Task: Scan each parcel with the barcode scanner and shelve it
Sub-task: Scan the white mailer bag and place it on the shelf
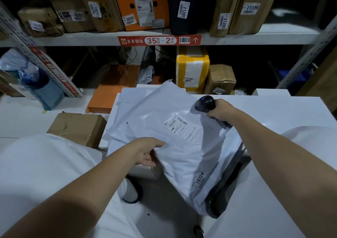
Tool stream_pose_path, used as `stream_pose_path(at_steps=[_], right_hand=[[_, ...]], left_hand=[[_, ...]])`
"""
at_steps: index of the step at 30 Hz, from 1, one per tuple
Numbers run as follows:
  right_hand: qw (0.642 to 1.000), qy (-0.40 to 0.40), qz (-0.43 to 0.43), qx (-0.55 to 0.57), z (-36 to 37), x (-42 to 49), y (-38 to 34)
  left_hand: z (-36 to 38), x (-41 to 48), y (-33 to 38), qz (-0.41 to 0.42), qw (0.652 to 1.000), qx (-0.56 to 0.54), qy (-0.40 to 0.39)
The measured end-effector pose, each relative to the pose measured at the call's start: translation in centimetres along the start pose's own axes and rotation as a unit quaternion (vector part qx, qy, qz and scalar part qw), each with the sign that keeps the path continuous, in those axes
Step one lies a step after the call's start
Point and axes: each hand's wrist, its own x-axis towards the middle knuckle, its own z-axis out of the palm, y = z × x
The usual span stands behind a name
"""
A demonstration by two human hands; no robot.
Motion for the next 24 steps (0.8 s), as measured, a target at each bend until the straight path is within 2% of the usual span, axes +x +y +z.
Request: stream_pose_path(at_steps=[5,7,9,12,14,20,24], right_hand=[[0.998,0.026,0.017,0.05,-0.8,-1.4,0.7],[0.997,0.041,0.004,0.062,-1.2,-2.1,0.6],[0.995,0.066,-0.015,0.07,-1.7,-2.9,0.3],[0.988,0.115,-0.045,0.093,-2.8,-3.9,-0.3],[0.982,0.136,-0.047,0.121,-3.5,-4.5,-0.6],[0.952,0.202,-0.049,0.225,-6.2,-6.3,-1.4],[0.918,0.255,-0.075,0.293,-9.1,-7.3,-3.2]], left_hand=[[0.9,-0.4,1.3,0.111,0.983,-0.131,0.058],[0.6,-0.8,2.4,0.193,0.968,-0.106,0.122],[0.1,-1.3,3.2,0.234,0.954,-0.102,0.157],[-0.3,-2.3,4.0,0.264,0.948,-0.13,0.122],[-0.5,-3.0,4.8,0.298,0.941,-0.108,0.117],[-1.7,-6.0,9.7,0.411,0.902,-0.065,0.111],[-2.5,-9.2,13.8,0.482,0.867,-0.046,0.114]])
